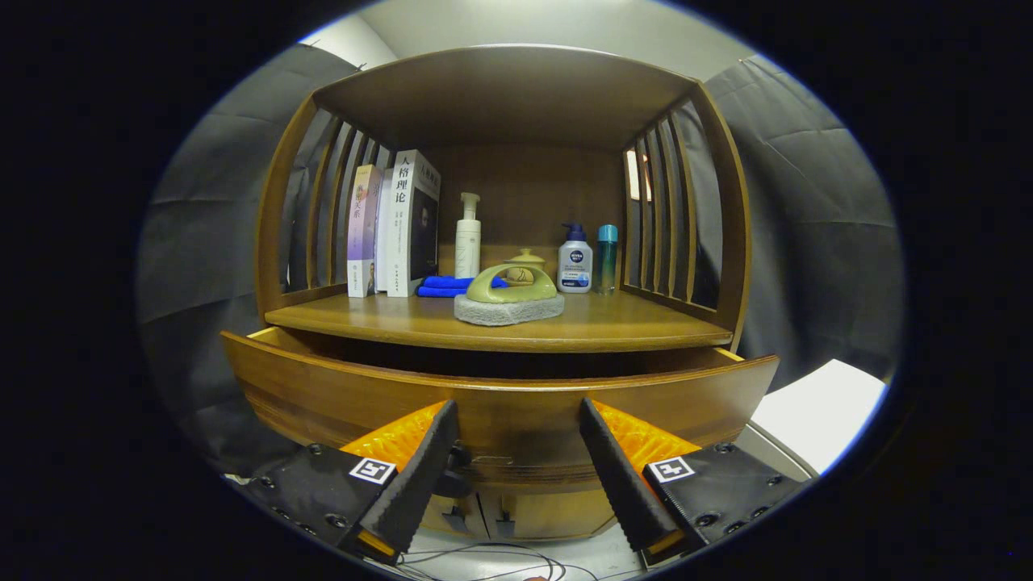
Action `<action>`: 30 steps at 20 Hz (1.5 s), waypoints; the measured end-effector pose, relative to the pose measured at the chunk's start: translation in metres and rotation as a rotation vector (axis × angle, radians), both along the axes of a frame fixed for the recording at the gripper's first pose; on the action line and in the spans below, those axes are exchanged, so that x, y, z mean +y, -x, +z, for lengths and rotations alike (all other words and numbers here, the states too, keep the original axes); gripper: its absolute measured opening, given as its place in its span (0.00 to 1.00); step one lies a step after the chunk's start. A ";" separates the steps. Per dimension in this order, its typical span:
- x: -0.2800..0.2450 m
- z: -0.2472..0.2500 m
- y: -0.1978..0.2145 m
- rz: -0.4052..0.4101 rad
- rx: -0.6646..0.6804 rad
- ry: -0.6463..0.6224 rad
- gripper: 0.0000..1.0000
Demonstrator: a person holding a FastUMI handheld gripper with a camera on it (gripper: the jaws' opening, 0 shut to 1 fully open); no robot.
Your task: Pull open the drawer, take out the items inside it, and place them on the countertop above the cabinet.
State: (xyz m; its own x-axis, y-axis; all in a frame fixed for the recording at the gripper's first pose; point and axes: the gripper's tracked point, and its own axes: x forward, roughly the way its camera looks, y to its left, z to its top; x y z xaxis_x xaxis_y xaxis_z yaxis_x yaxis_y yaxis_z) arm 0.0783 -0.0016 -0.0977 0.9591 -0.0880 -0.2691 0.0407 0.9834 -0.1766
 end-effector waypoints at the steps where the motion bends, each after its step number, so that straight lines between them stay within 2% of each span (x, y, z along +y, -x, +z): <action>1: 0.000 0.000 -0.002 0.000 -0.001 0.000 0.98; 24: -0.001 -0.009 -0.056 -0.011 -0.009 -0.028 0.98; 30: -0.001 -0.005 -0.055 -0.016 -0.026 -0.022 0.98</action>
State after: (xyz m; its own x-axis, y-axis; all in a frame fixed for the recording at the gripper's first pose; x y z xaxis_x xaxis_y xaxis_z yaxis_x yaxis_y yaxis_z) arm 0.1329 -0.0022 -0.1029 0.9644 -0.0979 -0.2457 0.0609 0.9862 -0.1538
